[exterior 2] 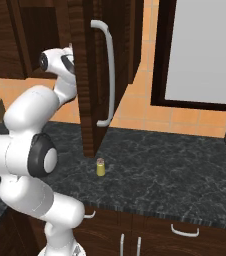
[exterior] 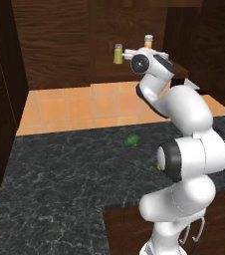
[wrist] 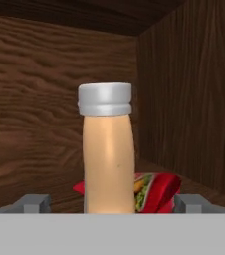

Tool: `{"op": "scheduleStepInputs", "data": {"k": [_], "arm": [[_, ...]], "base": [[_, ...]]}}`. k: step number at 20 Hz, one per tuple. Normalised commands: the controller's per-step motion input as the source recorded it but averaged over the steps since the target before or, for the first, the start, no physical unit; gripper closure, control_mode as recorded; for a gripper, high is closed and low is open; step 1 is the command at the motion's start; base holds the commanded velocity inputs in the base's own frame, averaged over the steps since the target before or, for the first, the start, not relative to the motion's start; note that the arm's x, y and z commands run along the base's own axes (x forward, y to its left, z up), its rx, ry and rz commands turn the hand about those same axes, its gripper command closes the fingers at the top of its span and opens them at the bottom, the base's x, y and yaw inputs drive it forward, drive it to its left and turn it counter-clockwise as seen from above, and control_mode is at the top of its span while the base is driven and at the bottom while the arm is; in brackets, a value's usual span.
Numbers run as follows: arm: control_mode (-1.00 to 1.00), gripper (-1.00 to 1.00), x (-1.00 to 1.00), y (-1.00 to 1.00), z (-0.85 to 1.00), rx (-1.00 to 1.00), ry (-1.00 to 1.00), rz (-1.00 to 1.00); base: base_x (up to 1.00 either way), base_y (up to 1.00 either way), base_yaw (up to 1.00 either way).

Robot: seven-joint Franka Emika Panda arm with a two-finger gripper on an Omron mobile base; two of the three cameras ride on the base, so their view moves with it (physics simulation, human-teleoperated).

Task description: Put the shaker and condiment bottle from the counter next to their counterparts in the cabinet.

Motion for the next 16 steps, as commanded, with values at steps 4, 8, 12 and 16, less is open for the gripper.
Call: {"op": "scheduleStepInputs", "data": {"k": [4,8,12,16], "arm": [[-1.00,-1.00,-0.27,0.00,-0.03,0.00,-0.04,0.10],[-1.00,-1.00,-0.34,0.00,0.00,0.00,-0.06,0.09],[-1.00,-1.00,-0.44,0.00,0.00,0.00,-0.07,0.05],[-1.00,-1.00,-0.62,0.00,-0.02,0.00,-0.04,0.03]], "base": [[0.00,0.00,0.00],[0.00,0.00,0.00],[0.00,0.00,0.00],[0.00,0.00,0.00]]}}
